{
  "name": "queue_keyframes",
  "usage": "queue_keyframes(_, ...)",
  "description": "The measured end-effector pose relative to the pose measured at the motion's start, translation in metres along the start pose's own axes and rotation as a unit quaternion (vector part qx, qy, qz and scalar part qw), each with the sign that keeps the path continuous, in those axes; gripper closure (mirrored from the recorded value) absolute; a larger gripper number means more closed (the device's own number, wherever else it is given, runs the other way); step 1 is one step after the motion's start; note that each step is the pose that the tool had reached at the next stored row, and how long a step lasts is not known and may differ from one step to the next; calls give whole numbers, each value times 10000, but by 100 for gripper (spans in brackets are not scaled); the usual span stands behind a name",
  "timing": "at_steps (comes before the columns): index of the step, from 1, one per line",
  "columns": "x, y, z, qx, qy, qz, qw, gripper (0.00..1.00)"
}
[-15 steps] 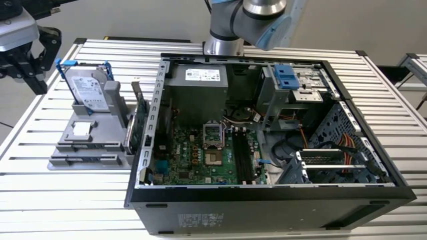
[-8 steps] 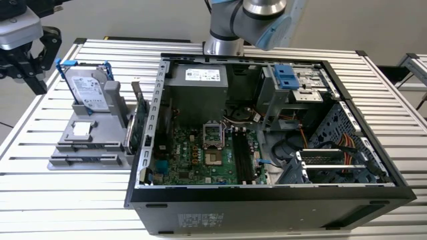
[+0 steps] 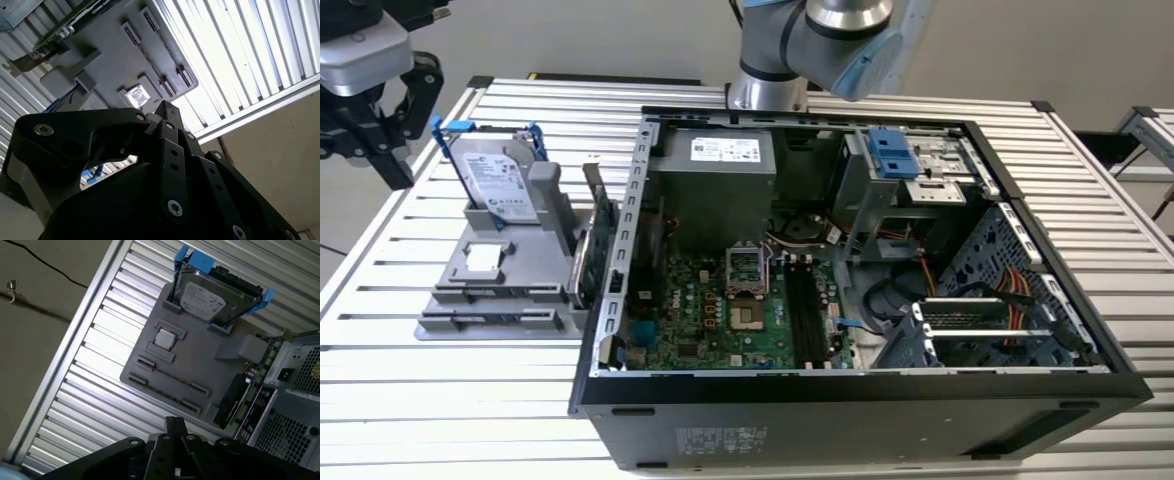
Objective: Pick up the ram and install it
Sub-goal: 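Pick up the ram and move it above insertion slot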
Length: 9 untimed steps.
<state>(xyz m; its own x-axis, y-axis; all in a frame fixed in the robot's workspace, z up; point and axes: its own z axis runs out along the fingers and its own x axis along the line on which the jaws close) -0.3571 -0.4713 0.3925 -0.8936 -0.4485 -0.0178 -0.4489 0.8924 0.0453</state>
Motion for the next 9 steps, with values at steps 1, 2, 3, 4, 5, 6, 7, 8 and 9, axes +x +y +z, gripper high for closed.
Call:
queue_keyframes(1,0,0,0,0,2,-33,10000,100)
queue_keyframes(2,0,0,0,1,4,-67,10000,100)
queue_keyframes(3,0,0,0,1,6,-103,9999,100)
queue_keyframes(4,0,0,0,1,8,-133,9999,100)
queue_keyframes(5,0,0,0,2,10,-170,9999,100)
queue_keyframes(6,0,0,0,2,12,-205,9998,100)
queue_keyframes(7,0,0,0,2,14,-239,9997,100)
queue_keyframes(8,0,0,0,2,16,-271,9996,100)
queue_keyframes(9,0,0,0,2,18,-305,9995,100)
